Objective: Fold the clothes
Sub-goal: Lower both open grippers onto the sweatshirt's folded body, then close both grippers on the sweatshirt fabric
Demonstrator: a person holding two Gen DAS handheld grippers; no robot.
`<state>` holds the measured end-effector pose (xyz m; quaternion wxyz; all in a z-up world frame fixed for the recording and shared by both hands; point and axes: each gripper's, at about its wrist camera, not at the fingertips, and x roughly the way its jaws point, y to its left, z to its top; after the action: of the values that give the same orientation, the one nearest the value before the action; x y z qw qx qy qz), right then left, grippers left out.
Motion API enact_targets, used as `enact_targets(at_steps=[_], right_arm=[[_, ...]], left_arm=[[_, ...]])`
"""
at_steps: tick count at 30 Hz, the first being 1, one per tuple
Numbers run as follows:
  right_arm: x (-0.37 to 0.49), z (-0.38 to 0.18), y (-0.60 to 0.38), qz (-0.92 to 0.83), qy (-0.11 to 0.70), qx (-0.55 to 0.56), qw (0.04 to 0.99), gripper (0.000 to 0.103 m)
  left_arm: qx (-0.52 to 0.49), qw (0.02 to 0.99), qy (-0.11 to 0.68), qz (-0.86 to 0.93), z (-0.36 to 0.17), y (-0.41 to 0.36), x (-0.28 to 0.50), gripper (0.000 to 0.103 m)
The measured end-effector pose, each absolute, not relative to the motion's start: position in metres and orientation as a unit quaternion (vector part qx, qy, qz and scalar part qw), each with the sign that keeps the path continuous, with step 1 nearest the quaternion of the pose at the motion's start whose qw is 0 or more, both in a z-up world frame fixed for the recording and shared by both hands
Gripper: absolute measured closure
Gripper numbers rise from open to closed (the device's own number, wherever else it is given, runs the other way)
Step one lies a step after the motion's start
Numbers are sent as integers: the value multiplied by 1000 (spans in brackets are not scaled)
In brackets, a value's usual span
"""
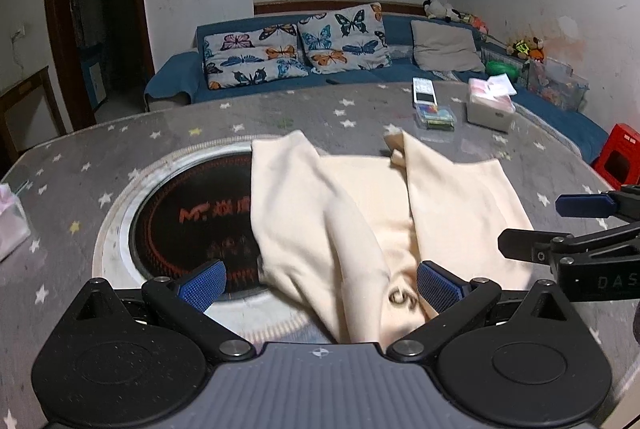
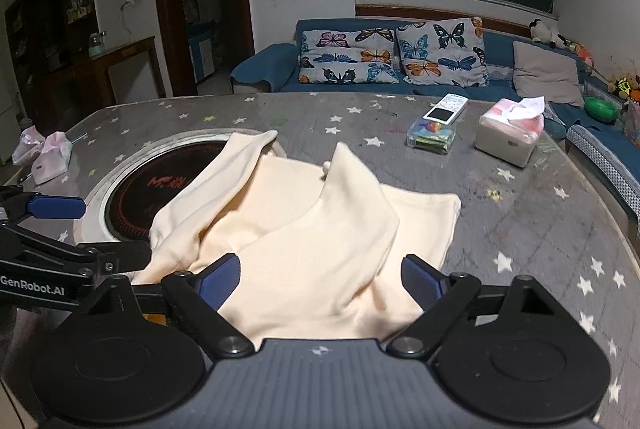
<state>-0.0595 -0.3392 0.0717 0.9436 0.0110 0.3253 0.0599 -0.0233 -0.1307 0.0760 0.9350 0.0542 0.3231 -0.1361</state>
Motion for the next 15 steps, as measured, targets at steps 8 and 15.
enact_targets(at_steps=[8, 15], right_arm=[[-12, 71, -344, 65, 336, 14, 940, 23], [33, 65, -349, 60, 349, 13, 935, 30]], left_arm=[[62, 936, 321, -131, 79, -139, 25, 12], [60, 933, 327, -136, 76, -146, 75, 24]])
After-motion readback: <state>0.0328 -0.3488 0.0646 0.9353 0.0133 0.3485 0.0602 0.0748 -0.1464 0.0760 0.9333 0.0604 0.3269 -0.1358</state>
